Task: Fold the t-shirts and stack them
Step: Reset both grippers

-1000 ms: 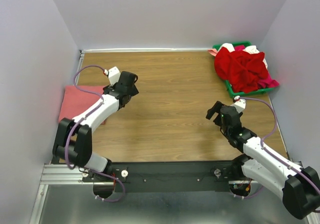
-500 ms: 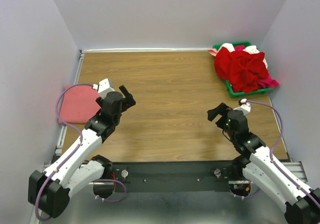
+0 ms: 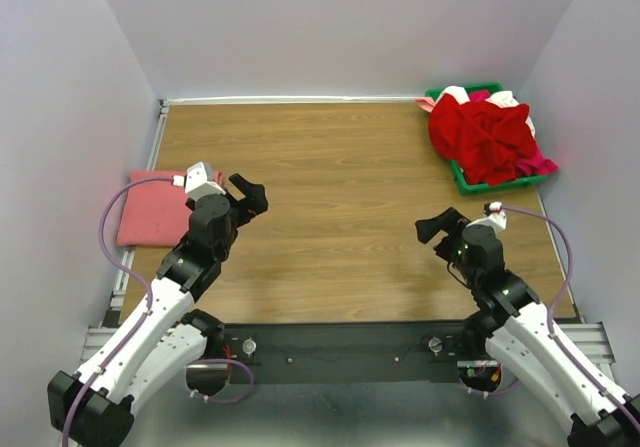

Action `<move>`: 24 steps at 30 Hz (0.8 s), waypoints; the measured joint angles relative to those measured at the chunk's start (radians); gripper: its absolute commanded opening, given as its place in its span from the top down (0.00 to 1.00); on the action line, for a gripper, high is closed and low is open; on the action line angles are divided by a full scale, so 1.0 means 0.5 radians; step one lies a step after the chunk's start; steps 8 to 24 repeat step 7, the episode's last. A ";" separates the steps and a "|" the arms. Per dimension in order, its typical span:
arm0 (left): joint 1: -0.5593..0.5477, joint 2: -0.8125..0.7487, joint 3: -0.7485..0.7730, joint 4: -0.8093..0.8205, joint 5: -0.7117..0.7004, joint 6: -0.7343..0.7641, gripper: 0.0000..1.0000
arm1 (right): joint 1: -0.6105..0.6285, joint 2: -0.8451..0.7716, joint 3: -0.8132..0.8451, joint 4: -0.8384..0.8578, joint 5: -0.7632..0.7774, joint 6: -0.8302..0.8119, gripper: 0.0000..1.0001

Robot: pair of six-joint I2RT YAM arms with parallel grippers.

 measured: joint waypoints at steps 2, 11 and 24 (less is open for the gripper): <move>0.000 0.031 0.001 -0.001 0.008 -0.007 0.01 | 0.000 -0.021 0.000 -0.018 -0.008 0.003 0.00; 0.000 0.121 0.002 -0.019 0.018 -0.028 0.01 | 0.000 -0.071 0.000 -0.042 -0.030 0.003 0.00; 0.000 0.121 0.002 -0.019 0.018 -0.028 0.01 | 0.000 -0.071 0.000 -0.042 -0.030 0.003 0.00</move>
